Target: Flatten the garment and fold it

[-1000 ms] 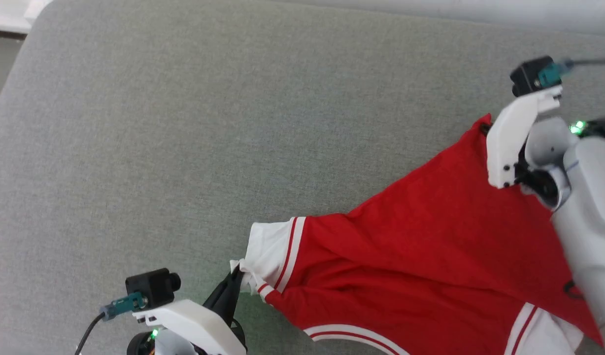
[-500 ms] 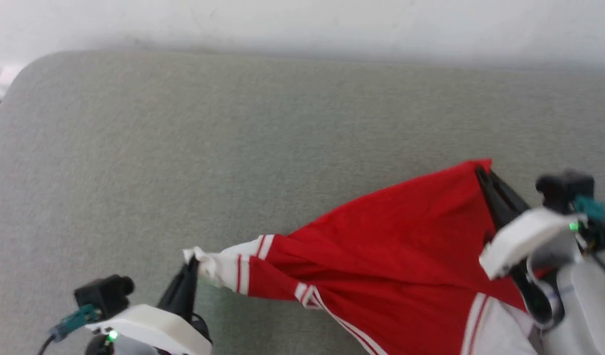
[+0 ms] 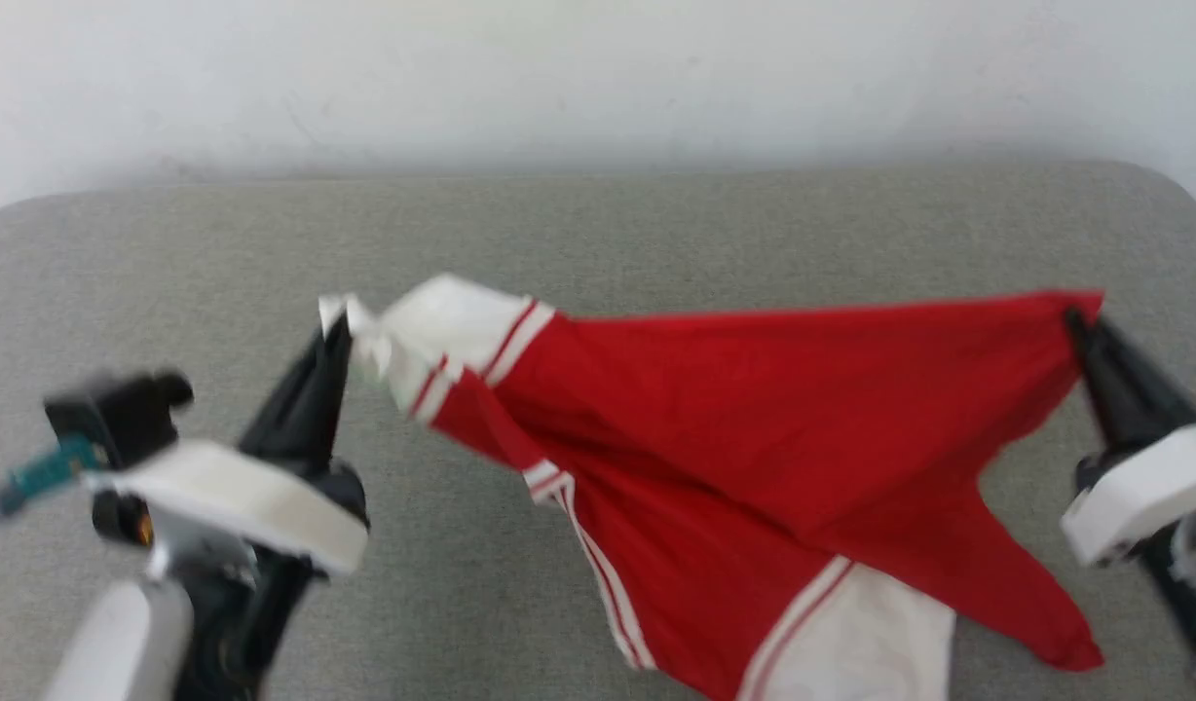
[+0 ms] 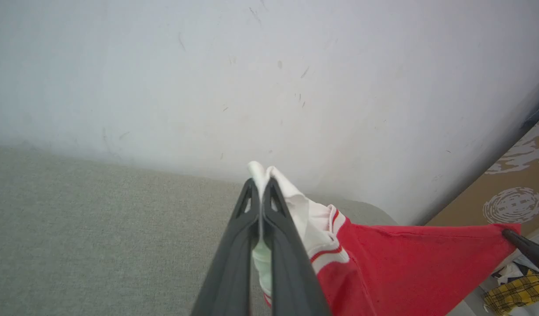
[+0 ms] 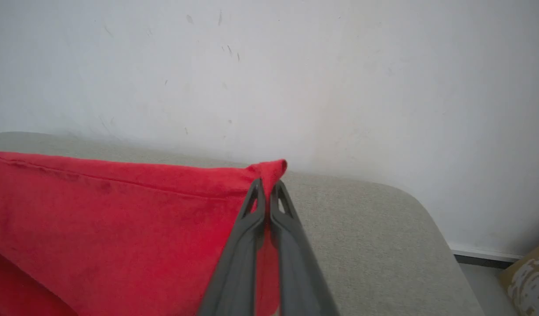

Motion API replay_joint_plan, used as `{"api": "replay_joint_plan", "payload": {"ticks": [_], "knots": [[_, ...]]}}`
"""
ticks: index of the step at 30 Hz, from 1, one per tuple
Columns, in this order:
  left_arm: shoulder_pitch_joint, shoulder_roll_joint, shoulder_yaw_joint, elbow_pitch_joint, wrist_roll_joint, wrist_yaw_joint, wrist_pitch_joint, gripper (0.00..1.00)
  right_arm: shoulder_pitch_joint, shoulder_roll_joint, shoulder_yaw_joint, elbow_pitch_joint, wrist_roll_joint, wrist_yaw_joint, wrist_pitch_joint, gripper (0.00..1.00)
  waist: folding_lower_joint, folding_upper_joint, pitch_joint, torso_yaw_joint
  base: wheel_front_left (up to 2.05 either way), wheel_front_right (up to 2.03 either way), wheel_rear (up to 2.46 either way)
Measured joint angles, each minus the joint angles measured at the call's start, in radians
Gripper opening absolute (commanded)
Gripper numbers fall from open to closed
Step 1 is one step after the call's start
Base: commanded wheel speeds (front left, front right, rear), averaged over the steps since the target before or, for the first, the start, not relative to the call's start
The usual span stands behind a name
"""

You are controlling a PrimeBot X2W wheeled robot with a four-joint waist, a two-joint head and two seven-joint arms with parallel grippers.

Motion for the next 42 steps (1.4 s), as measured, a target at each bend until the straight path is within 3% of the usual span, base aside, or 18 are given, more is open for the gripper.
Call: {"api": "replay_joint_plan", "payload": {"ticks": [8, 15, 23, 29, 32, 37, 42], "knots": [[-0.307, 0.055, 0.015, 0.01, -0.019, -0.035, 0.107, 0.0, -0.301, -0.182, 0.049, -0.093, 0.003, 0.0, 0.178, 0.0, 0.0003, 0.0001, 0.06, -0.023, 0.0, 0.0, 0.0], [-0.64, 0.063, 0.062, 0.089, -0.056, -0.04, 0.156, 0.0, -0.677, -0.262, 0.135, 0.032, 0.049, 0.0, 0.257, 0.0, 0.0005, 0.0, 0.161, -0.038, 0.0, 0.0, 0.0], [-1.024, 0.079, 0.086, 0.254, -0.006, -0.011, 0.146, 0.0, -1.088, -0.243, 0.225, 0.28, 0.011, 0.0, 0.21, 0.0, 0.0007, 0.0001, 0.306, -0.057, 0.0, 0.0, 0.0], [-1.255, 0.074, 0.099, 0.396, 0.057, -0.009, 0.021, 0.0, -1.278, -0.174, 0.225, 0.424, -0.089, 0.0, 0.081, 0.0, 0.0006, 0.0, 0.405, -0.074, 0.0, 0.0, 0.0], [-1.326, 0.072, 0.097, 0.452, 0.081, -0.042, -0.057, 0.0, -1.32, -0.145, 0.22, 0.47, -0.129, 0.001, 0.01, 0.0, 0.0006, 0.0, 0.44, -0.084, 0.0, 0.0, 0.0], [-1.323, 0.069, 0.069, 0.559, 0.09, -0.105, -0.116, 0.0, -1.297, -0.113, 0.242, 0.537, -0.125, 0.001, -0.063, 0.0, 0.0005, 0.0, 0.462, -0.102, 0.0, 0.0, 0.0], [-1.126, 0.08, -0.003, 0.651, 0.106, -0.158, -0.085, 0.0, -1.147, -0.1, 0.312, 0.595, -0.054, 0.001, -0.09, 0.0, 0.0003, 0.0, 0.436, -0.102, 0.0, 0.0, 0.0]]}}
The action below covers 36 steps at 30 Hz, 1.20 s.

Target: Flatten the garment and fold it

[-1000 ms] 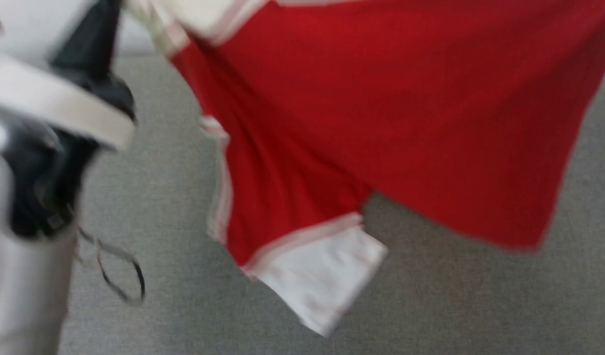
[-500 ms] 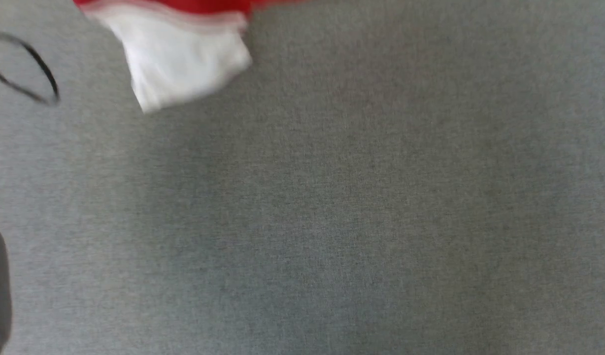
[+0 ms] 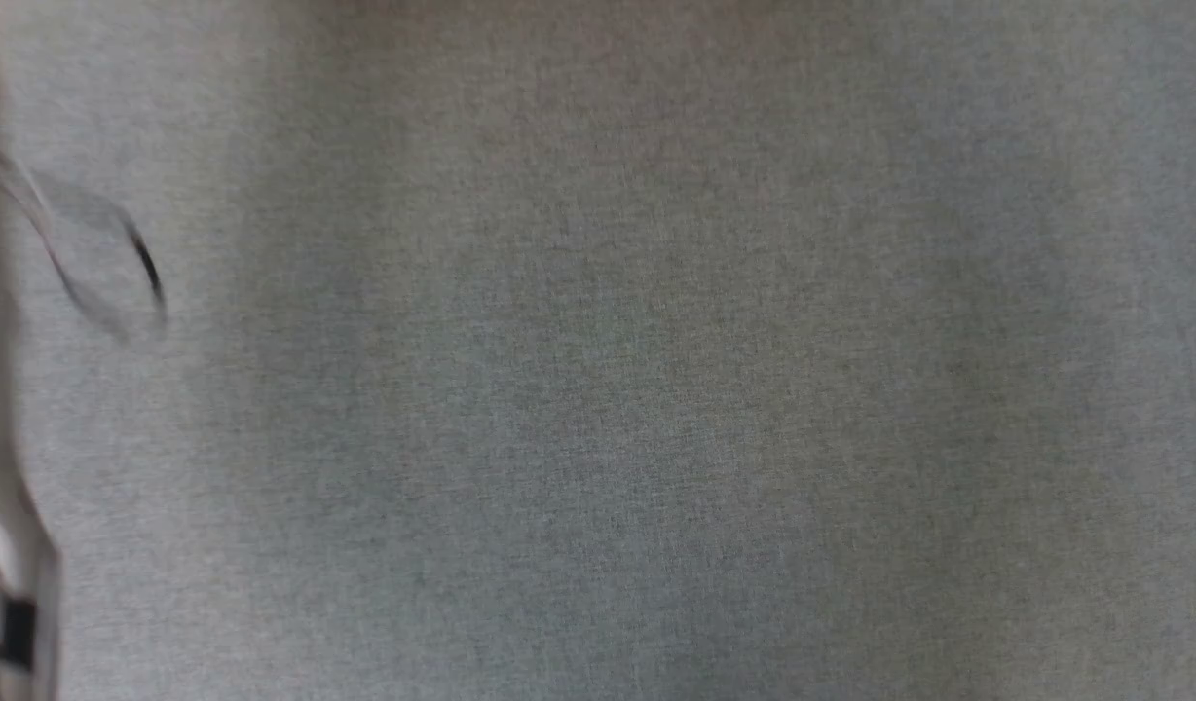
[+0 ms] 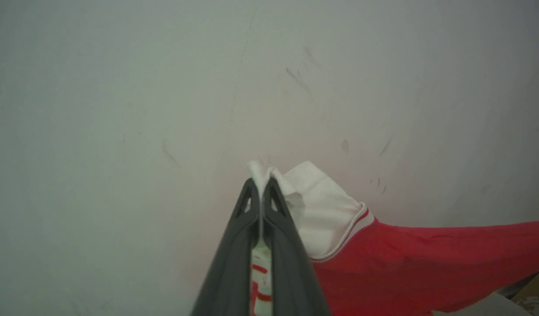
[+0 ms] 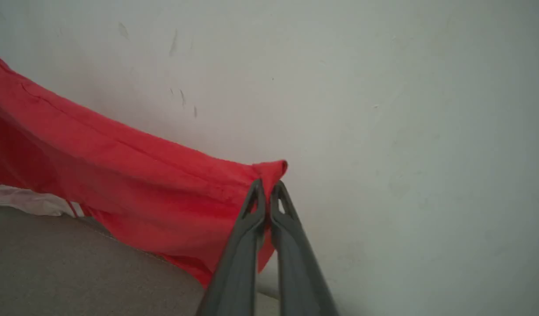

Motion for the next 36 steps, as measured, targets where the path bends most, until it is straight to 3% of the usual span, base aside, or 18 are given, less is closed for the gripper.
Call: {"api": "replay_joint_plan", "payload": {"ticks": [7, 14, 21, 29, 36], "knots": [[0.367, 0.004, -0.076, 0.012, -0.068, -0.034, 0.153, 0.0, 0.307, 0.008, 0.083, 0.008, 0.157, 0.0, -0.003, 0.0, -0.0002, 0.0001, -0.079, 0.016, 0.0, 0.0, 0.0], [0.751, 0.04, -0.113, -0.131, -0.167, -0.027, 0.305, 0.0, 0.605, -0.001, 0.074, -0.046, 0.231, 0.0, 0.005, 0.0, -0.0003, 0.0, -0.184, 0.031, 0.0, 0.0, 0.0], [1.065, 0.091, -0.111, -0.32, -0.211, 0.07, 0.372, 0.0, 0.836, -0.014, 0.038, -0.121, 0.183, 0.0, 0.054, 0.0, -0.0005, 0.0001, -0.285, 0.04, 0.0, 0.0, 0.0], [1.302, 0.129, -0.094, -0.488, -0.218, 0.175, 0.38, 0.0, 1.098, -0.03, -0.023, -0.261, 0.149, 0.0, 0.203, 0.0, -0.0004, 0.0, -0.37, 0.055, 0.0, 0.0, 0.0], [1.456, 0.103, -0.099, -0.578, -0.222, 0.244, 0.36, 0.0, 1.297, 0.04, -0.128, -0.365, 0.147, 0.0, 0.247, 0.0, -0.0003, 0.0001, -0.401, 0.055, 0.0, 0.0, 0.0]]}}
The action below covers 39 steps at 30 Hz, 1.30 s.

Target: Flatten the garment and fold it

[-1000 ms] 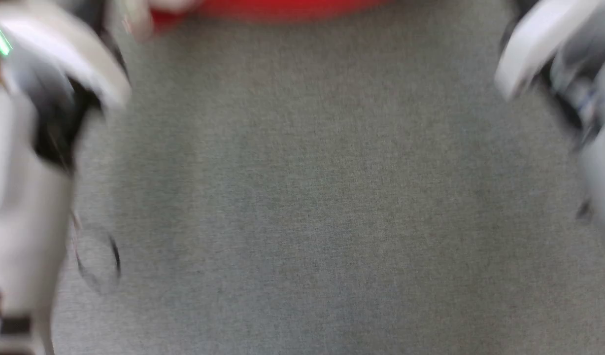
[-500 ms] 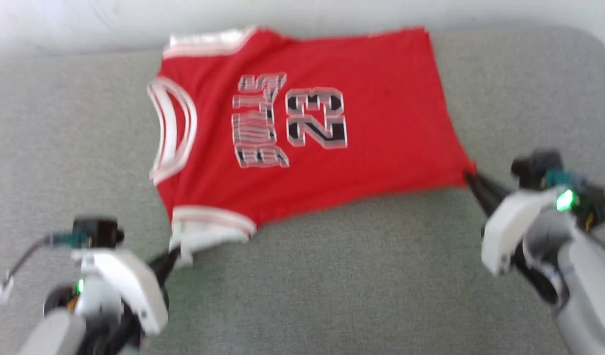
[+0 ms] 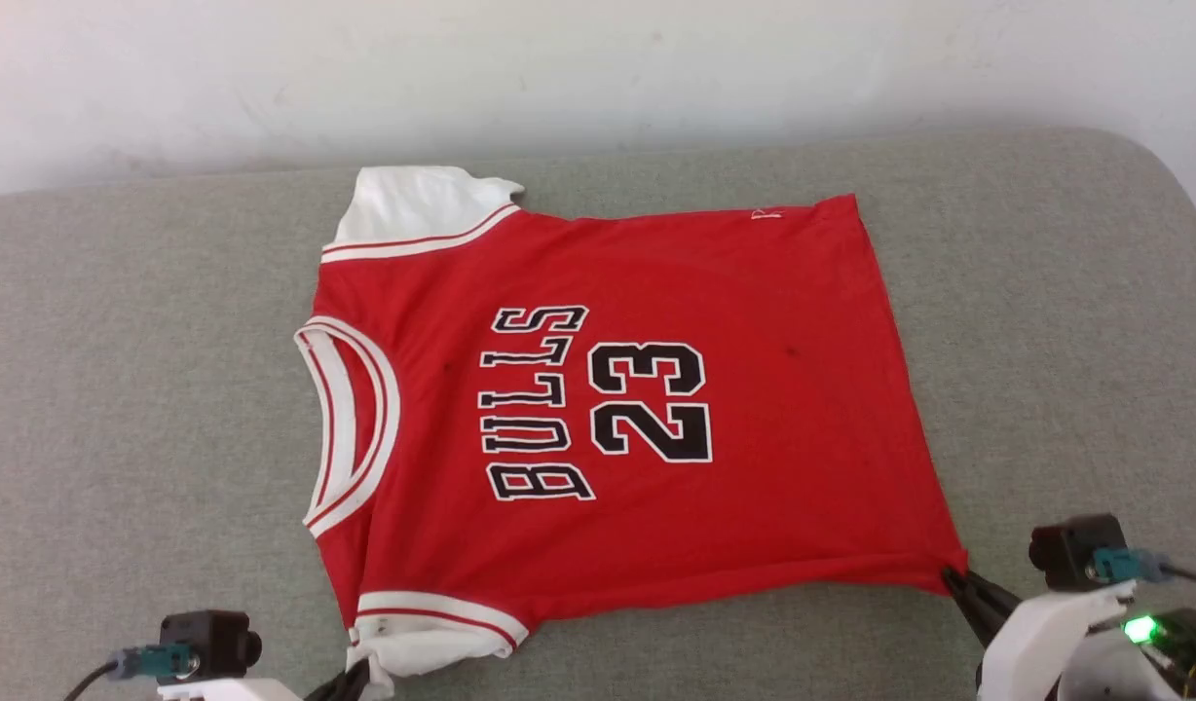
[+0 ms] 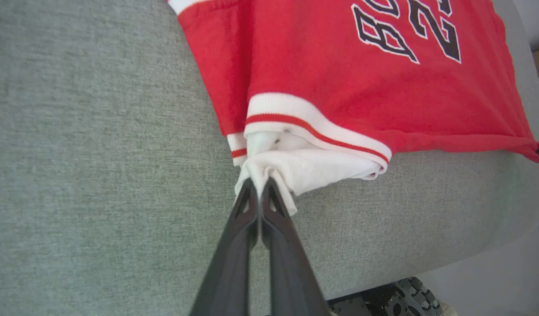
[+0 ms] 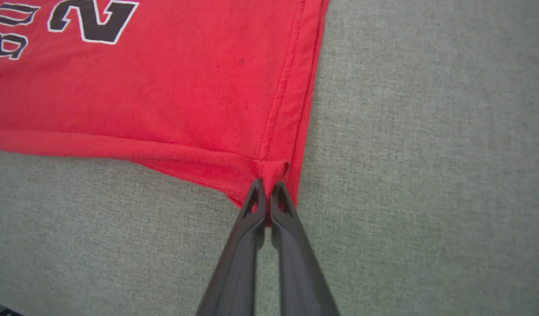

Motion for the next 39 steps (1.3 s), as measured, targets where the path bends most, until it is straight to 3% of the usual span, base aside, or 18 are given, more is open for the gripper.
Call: {"api": "replay_joint_plan", "payload": {"ticks": [6, 11, 17, 25, 39], "knots": [[0.009, -0.005, -0.014, -0.028, 0.154, 0.01, -0.173, 0.0, 0.05, 0.052, -0.028, -0.055, -0.057, 0.0, -0.139, 0.0, 0.0003, 0.0, 0.008, -0.007, 0.0, 0.0, 0.0], [-0.064, -0.052, -0.045, 0.011, 0.289, 0.022, -0.339, 0.0, 0.049, 0.089, -0.026, -0.049, -0.107, 0.0, -0.279, 0.0, 0.0003, 0.0, 0.017, -0.01, 0.0, 0.0, 0.0], [-0.174, -0.103, -0.061, 0.093, 0.346, 0.022, -0.442, 0.0, -0.009, 0.101, -0.02, -0.024, -0.139, 0.0, -0.341, 0.0, 0.0003, 0.0, 0.03, -0.011, 0.0, 0.0, 0.0], [-0.363, -0.09, -0.056, 0.166, 0.367, -0.021, -0.437, 0.0, -0.157, 0.044, 0.017, 0.023, -0.137, 0.0, -0.305, 0.0, 0.0004, 0.0, 0.062, -0.018, 0.0, 0.0, 0.0], [-0.604, -0.042, -0.049, 0.354, 0.312, -0.094, -0.256, 0.0, -0.423, -0.04, 0.115, 0.179, -0.053, 0.0, -0.176, 0.0, 0.0005, 0.0, 0.168, -0.03, 0.0, 0.0, 0.0]]}}
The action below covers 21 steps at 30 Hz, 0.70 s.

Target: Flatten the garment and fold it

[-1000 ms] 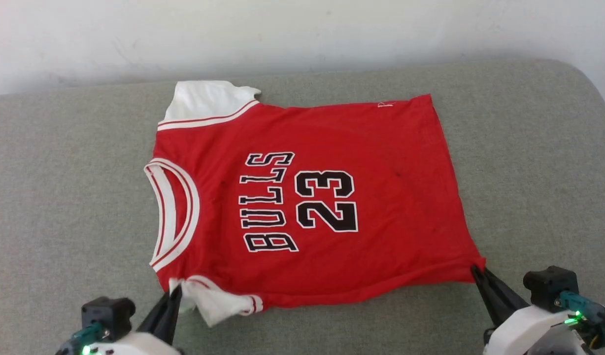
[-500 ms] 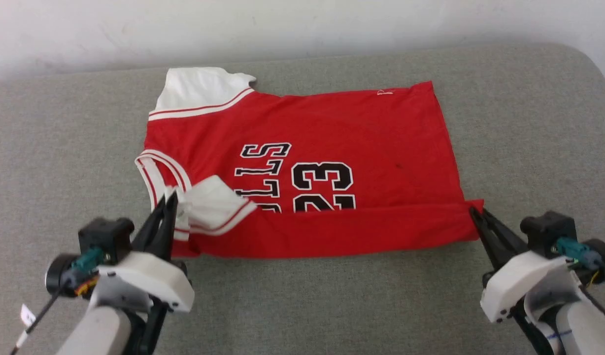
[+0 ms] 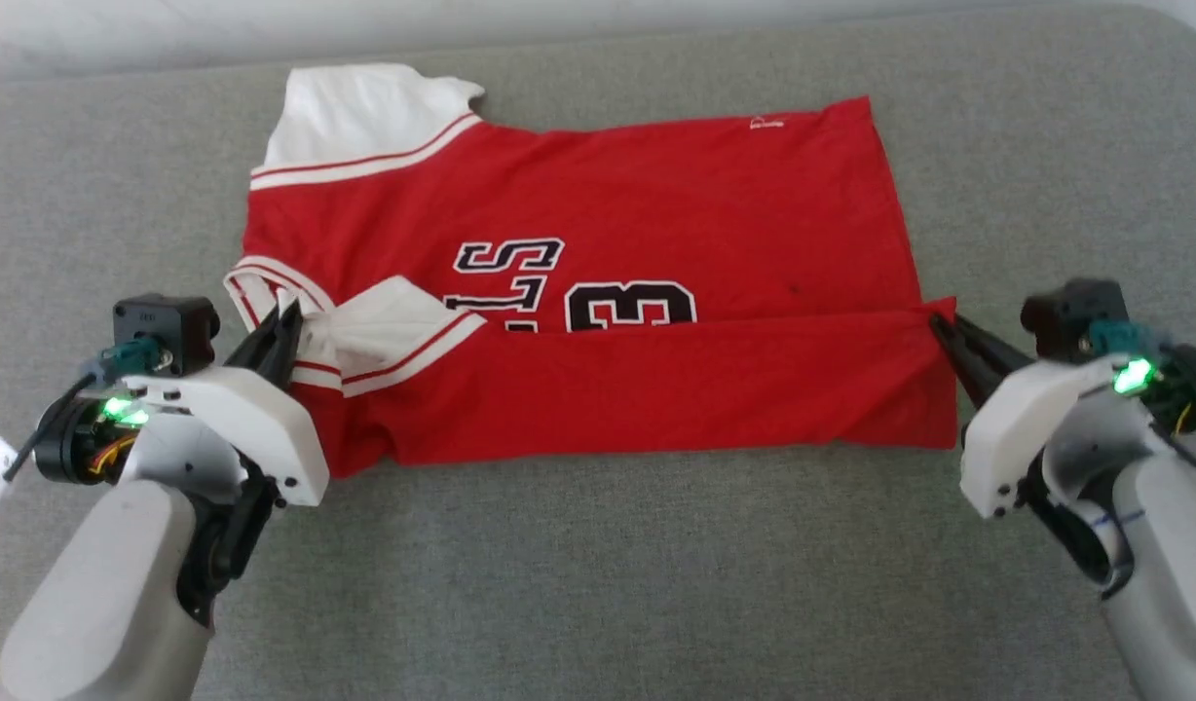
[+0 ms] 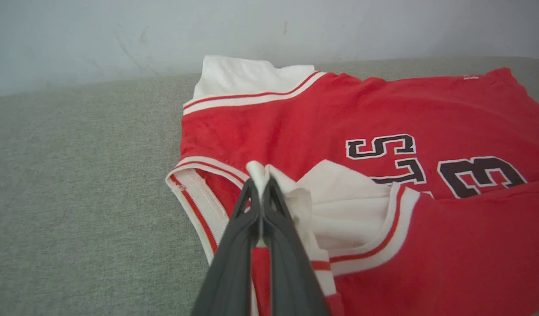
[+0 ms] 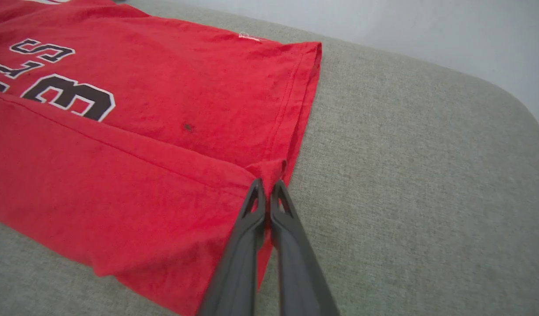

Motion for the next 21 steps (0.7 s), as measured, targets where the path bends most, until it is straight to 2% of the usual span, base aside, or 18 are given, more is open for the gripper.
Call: {"api": "replay_joint_plan", "payload": {"ticks": [5, 12, 13, 14, 15, 18, 21], "knots": [[-0.023, 0.008, 0.001, 0.043, -0.048, -0.009, 0.103, 0.0, -0.086, -0.026, 0.049, 0.062, 0.075, 0.0, 0.095, 0.0, -0.0001, 0.0, 0.04, -0.003, 0.0, 0.0, 0.0], [-0.039, 0.008, 0.023, 0.071, -0.132, -0.006, 0.221, 0.0, -0.187, -0.044, 0.102, 0.135, 0.211, 0.0, 0.292, 0.0, -0.0003, 0.0, 0.07, 0.0, 0.0, 0.0, 0.0], [-0.04, 0.007, 0.026, 0.072, -0.141, -0.002, 0.233, 0.32, -0.196, -0.043, 0.099, 0.144, 0.228, 0.0, 0.318, 0.0, -0.0002, 0.0, 0.069, 0.001, 0.0, 0.0, 0.0], [-0.04, 0.005, 0.027, 0.072, -0.146, 0.003, 0.239, 0.89, -0.203, -0.043, 0.095, 0.149, 0.237, 0.0, 0.337, 0.47, -0.0002, 0.0, 0.066, 0.003, 0.0, 0.0, 0.0], [-0.04, 0.0, 0.031, 0.07, -0.147, 0.007, 0.236, 1.0, -0.206, -0.043, 0.092, 0.152, 0.241, 0.0, 0.349, 1.0, -0.0003, 0.0, 0.063, 0.005, 0.0, 0.0, 0.0], [-0.029, -0.017, 0.043, 0.066, -0.148, 0.022, 0.187, 1.0, -0.202, -0.039, 0.062, 0.159, 0.244, 0.0, 0.345, 1.0, -0.0001, 0.0, 0.047, 0.011, 0.0, 0.0, 0.0], [0.0, -0.024, 0.062, 0.05, -0.131, 0.047, 0.097, 1.0, -0.176, -0.022, 0.022, 0.138, 0.238, 0.0, 0.285, 1.0, -0.0002, 0.0, 0.024, 0.016, 0.0, 0.0, 0.0]]}}
